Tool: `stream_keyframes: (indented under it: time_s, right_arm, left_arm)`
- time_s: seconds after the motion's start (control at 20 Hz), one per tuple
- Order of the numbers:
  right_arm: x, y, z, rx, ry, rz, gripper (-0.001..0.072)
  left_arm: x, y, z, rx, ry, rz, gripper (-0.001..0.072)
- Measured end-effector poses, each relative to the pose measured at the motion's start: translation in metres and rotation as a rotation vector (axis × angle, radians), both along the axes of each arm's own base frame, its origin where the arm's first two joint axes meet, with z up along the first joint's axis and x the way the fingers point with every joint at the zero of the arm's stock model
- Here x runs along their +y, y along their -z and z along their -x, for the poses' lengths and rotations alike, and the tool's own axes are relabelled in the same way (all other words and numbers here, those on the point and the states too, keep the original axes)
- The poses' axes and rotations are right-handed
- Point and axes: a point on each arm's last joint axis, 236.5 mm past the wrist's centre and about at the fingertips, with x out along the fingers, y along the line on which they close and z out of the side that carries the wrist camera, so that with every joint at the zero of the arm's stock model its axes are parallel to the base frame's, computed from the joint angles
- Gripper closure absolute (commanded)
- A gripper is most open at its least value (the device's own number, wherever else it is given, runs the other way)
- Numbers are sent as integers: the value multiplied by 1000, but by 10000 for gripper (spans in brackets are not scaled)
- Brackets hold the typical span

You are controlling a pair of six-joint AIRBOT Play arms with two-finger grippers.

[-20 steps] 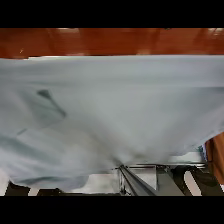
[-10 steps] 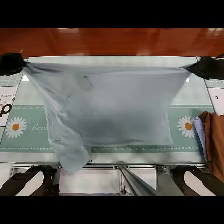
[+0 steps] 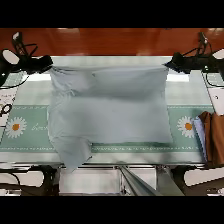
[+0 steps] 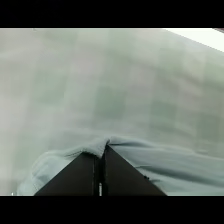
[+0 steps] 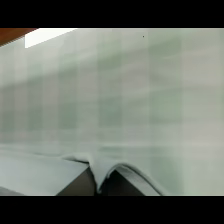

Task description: Fold the shirts.

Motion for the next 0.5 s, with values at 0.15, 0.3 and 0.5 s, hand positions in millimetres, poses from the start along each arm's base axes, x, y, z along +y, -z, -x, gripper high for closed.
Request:
stream_keyframes:
  time_s: [0.15, 0.3, 0.5]
  right_arm:
    - [4, 13, -7, 22, -12, -15, 681]
    - [4, 13, 1, 51, -39, -33, 681]
    - [5, 17, 35, 154, -140, -14, 681]
  left_arm:
    - [-8, 18, 1, 73, 30, 25, 691]
    - [-11, 17, 9, 122, 69, 31, 691]
    - [-13, 20, 44, 244, 167, 30, 691]
